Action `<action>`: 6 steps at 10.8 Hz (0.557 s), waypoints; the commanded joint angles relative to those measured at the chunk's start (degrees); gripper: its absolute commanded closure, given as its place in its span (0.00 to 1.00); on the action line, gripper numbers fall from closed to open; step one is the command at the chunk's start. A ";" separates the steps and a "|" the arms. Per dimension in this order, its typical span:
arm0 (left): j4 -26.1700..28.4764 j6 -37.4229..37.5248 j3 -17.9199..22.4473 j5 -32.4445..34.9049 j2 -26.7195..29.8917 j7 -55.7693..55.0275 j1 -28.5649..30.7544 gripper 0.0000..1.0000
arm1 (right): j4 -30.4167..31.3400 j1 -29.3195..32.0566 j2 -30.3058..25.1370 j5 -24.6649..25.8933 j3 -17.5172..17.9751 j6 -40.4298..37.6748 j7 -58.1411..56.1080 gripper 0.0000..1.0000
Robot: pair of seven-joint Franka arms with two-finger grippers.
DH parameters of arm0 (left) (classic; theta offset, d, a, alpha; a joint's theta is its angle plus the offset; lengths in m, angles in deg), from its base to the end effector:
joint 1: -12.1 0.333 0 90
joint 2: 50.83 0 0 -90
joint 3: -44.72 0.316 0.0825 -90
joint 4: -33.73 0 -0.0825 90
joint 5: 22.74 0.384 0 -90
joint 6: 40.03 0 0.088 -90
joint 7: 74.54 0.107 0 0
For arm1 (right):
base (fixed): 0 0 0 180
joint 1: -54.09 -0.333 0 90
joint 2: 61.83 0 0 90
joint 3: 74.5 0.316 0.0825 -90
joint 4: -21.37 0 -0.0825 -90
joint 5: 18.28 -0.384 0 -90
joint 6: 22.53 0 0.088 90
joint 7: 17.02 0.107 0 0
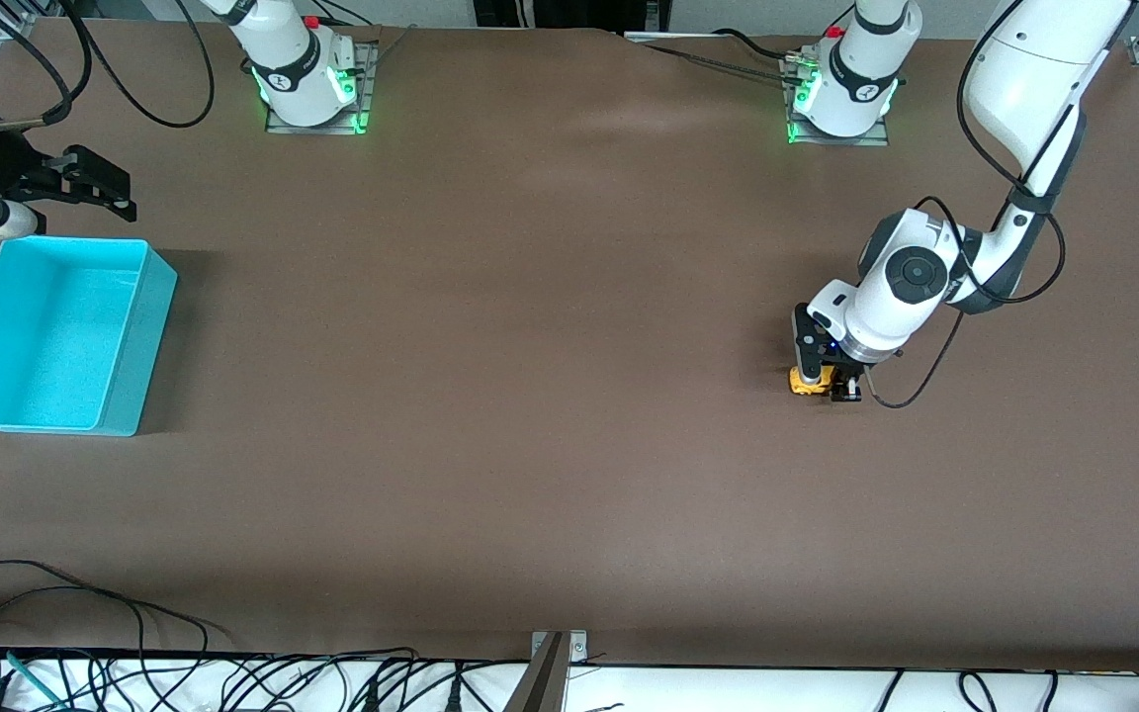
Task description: Wind up and store yellow beetle car
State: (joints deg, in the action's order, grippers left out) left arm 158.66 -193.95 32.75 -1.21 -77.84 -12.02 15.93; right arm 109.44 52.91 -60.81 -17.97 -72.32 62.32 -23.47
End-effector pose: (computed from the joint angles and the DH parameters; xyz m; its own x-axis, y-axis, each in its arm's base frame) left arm 0.5543 -0.0933 0.1788 0.0306 -0.9979 -0.0568 -0.9965 -0.0260 -0.0796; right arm 0.5497 0.0315 0.6229 0.9827 0.1698 -0.0740 0.1700 -0.9854 -0.0036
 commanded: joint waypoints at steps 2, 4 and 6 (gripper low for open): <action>-0.74 -0.23 -0.07 1.67 -0.50 0.40 0.48 0.99 | -0.44 -0.14 -0.14 0.65 0.01 -0.74 -0.58 0.00; -0.74 -0.23 -0.07 1.67 -0.85 0.49 0.39 0.99 | -0.36 -0.14 -0.22 0.65 0.01 -0.74 -0.58 0.00; -0.74 -0.23 -0.07 1.67 -1.99 0.58 0.39 0.99 | -0.36 -0.14 -0.22 0.65 0.01 -0.74 -0.67 0.00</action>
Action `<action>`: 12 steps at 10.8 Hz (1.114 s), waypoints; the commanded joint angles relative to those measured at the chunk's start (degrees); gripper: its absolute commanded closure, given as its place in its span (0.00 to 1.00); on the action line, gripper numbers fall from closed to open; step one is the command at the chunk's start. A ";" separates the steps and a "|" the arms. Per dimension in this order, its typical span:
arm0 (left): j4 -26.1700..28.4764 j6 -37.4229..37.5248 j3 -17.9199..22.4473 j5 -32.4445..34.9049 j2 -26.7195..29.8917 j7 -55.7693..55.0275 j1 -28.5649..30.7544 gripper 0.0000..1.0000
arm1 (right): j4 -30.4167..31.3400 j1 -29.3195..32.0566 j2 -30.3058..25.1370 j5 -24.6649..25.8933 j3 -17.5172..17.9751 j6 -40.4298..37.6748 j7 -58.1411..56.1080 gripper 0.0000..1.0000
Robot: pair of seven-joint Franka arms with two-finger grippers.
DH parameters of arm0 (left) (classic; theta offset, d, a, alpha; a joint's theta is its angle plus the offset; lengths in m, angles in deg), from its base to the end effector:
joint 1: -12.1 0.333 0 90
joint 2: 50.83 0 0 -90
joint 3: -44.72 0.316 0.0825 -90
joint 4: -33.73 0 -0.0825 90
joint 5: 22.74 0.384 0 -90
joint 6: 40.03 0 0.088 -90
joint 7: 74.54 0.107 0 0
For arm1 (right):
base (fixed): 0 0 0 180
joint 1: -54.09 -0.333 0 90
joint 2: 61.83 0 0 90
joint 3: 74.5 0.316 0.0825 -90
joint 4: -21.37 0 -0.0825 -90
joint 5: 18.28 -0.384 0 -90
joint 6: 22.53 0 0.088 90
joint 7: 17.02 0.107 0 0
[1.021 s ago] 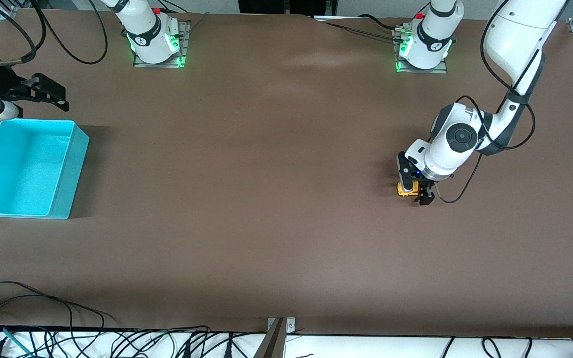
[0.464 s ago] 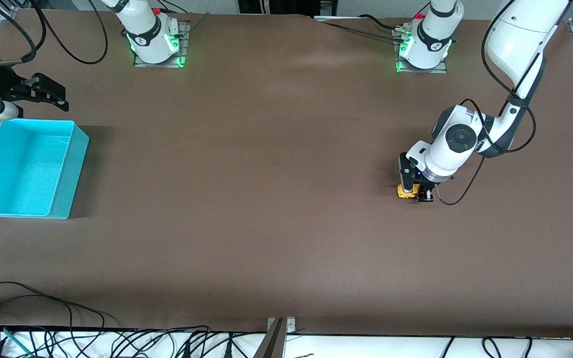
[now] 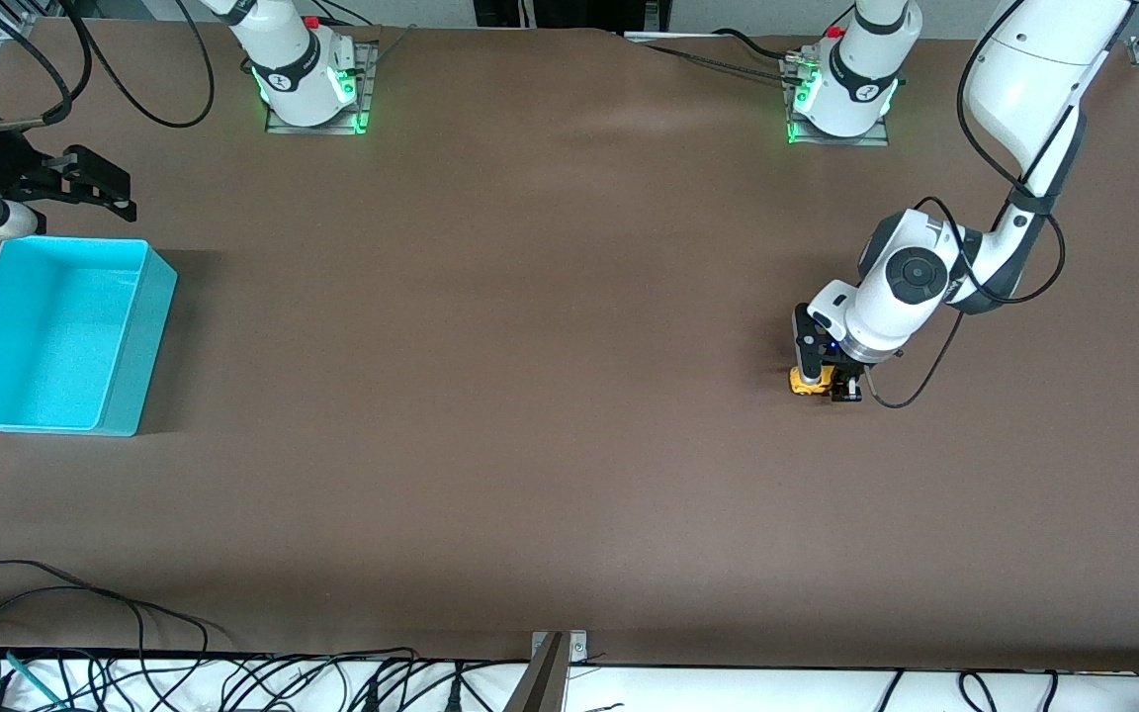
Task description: Wind up and store yellow beetle car
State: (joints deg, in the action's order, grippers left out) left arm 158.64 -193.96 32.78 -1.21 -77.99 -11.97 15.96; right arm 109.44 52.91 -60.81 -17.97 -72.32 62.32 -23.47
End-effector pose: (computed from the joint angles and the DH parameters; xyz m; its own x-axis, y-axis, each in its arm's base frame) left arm 0.5542 -0.0928 0.1775 0.0306 -0.9979 -0.0569 -0.9967 -0.0261 -0.0774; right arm 0.5497 0.0315 0.6229 0.9827 0.1698 -0.0740 0.1700 -0.9854 -0.0036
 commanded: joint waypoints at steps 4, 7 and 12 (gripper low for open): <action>-0.81 0.03 -0.01 1.67 -4.48 0.62 2.11 1.00 | -0.44 -0.14 -0.22 0.65 0.01 -0.74 -0.66 0.00; -0.90 0.12 0.25 1.76 -4.74 2.72 4.30 1.00 | -0.44 -0.14 -0.22 0.65 0.01 -0.74 -0.66 0.00; -2.04 0.39 0.25 1.67 -5.45 9.49 10.72 1.00 | -0.44 -0.14 -0.22 0.65 0.01 -0.74 -0.66 0.00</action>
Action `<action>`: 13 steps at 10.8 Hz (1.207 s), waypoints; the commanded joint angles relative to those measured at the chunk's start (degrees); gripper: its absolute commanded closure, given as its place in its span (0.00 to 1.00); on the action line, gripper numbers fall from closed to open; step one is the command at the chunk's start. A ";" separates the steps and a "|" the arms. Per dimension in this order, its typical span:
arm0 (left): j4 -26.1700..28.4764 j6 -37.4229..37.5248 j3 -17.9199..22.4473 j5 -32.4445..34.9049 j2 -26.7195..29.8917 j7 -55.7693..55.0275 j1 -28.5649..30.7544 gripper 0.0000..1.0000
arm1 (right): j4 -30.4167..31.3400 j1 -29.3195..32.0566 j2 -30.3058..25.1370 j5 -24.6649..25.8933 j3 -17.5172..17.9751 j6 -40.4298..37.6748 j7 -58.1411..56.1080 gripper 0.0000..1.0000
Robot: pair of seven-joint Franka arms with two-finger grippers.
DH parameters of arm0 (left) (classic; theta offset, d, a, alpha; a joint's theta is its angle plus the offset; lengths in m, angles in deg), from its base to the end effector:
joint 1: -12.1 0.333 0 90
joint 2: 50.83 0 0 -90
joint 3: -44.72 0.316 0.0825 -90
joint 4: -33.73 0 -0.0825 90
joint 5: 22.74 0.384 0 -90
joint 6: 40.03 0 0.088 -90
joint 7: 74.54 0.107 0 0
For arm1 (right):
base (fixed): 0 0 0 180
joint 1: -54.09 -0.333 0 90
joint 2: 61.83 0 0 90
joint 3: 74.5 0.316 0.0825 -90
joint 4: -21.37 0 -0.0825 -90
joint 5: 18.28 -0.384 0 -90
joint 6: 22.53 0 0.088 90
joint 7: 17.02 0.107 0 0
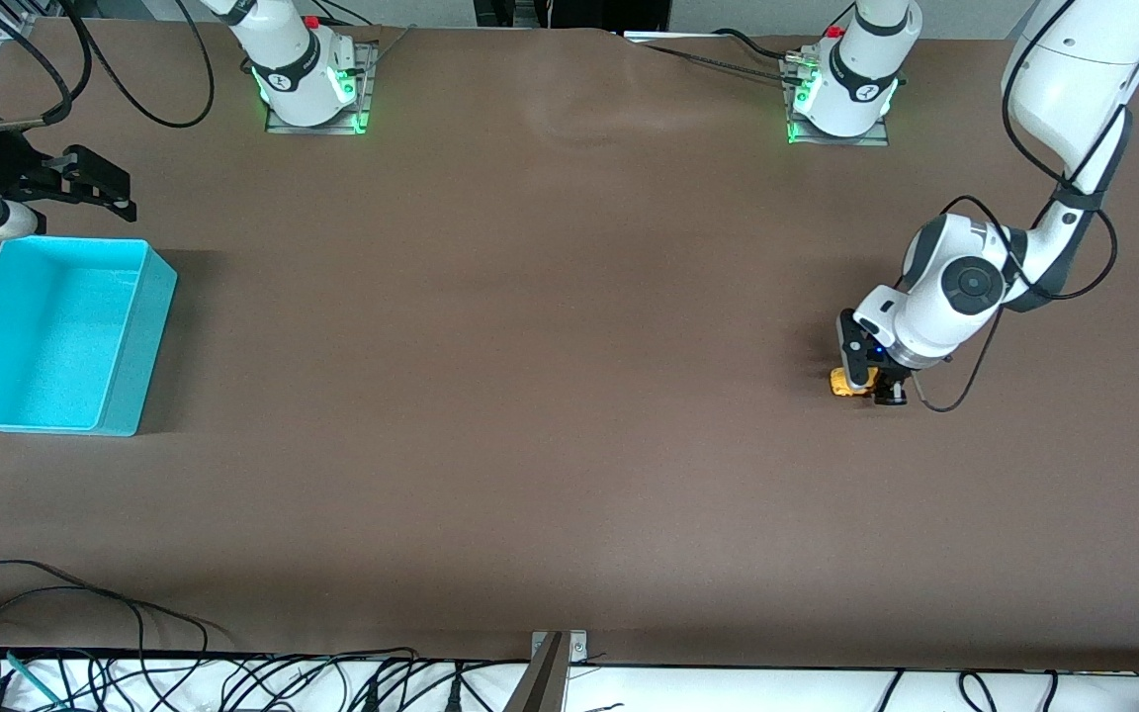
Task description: Wind up and store yellow beetle car
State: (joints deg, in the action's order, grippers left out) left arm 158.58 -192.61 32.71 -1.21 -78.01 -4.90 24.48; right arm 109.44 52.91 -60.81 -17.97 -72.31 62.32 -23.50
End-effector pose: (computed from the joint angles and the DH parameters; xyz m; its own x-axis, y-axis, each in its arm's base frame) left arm 0.5599 -0.0094 0.1756 0.0554 -0.9958 -0.0735 -0.9975 -0.0519 -0.0486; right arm 0.5497 0.0315 0.6229 0.9826 0.1705 -0.0740 0.1707 -0.9853 -0.0036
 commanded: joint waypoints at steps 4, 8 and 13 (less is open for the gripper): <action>-2.86 -0.79 0.23 1.67 -5.26 8.66 6.24 1.00 | -0.44 -0.14 -0.22 0.65 0.01 -0.74 -0.64 0.00; -4.78 1.93 0.15 1.41 -5.08 14.98 10.28 1.00 | -0.44 -0.14 -0.22 0.65 0.01 -0.74 -0.64 0.00; -5.32 2.11 0.15 1.14 -5.25 19.73 13.89 1.00 | -0.44 -0.14 -0.22 0.65 0.01 -0.74 -0.64 0.00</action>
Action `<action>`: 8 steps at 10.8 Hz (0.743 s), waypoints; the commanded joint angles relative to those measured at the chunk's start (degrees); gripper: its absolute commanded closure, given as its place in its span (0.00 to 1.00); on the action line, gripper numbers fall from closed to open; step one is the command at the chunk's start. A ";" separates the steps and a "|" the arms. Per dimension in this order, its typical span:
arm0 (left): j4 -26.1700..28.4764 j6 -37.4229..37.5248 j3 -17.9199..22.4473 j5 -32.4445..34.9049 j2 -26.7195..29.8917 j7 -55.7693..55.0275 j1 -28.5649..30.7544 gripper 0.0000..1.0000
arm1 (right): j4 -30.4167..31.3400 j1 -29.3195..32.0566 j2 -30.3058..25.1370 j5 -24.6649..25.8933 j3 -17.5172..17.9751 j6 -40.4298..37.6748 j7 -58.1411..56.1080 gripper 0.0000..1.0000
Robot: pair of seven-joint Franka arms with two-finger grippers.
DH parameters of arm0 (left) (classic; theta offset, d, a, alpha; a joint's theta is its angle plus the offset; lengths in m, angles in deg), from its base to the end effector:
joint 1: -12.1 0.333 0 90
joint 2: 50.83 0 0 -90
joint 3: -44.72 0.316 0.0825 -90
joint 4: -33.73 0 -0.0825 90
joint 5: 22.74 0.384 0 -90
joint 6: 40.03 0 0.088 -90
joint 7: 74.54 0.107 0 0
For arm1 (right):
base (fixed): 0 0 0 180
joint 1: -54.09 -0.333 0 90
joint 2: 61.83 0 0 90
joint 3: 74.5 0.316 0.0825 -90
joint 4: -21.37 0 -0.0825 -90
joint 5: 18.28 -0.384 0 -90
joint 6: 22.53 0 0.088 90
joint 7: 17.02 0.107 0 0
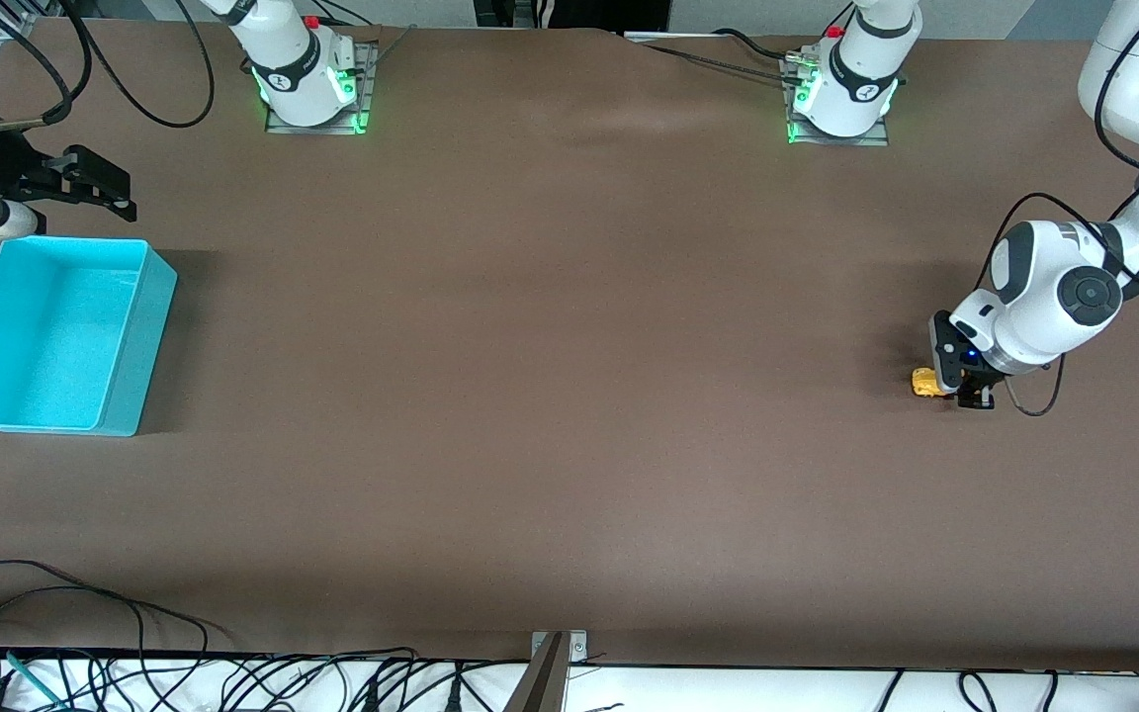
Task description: Wind up and store yellow beetle car
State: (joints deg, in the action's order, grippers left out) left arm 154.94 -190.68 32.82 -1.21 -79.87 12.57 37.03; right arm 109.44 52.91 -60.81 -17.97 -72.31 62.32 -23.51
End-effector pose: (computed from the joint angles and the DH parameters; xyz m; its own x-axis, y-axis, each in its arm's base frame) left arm 0.5643 0.1203 0.1765 -0.0203 -0.9957 -0.0900 -0.9995 0.0223 -0.0221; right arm 0.5497 0.0315 0.6229 0.9826 0.1706 -0.0740 0.1708 -0.9853 -0.0037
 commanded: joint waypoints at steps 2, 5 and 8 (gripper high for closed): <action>-2.20 0.19 0.03 1.14 -3.48 3.76 2.40 1.00 | -0.44 -0.14 -0.22 0.65 0.01 -0.74 -0.63 0.00; -2.46 0.28 0.03 0.88 -3.48 5.17 3.90 1.00 | -0.44 -0.14 -0.22 0.65 0.01 -0.74 -0.63 0.00; -2.55 0.28 -0.40 -0.34 -3.05 5.17 4.77 0.46 | -0.44 -0.14 -0.22 0.65 0.01 -0.74 -0.63 0.00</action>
State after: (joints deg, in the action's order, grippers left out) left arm 153.54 -190.70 32.73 -1.26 -80.71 16.26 40.31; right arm 109.44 52.91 -60.81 -17.97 -72.31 62.32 -23.52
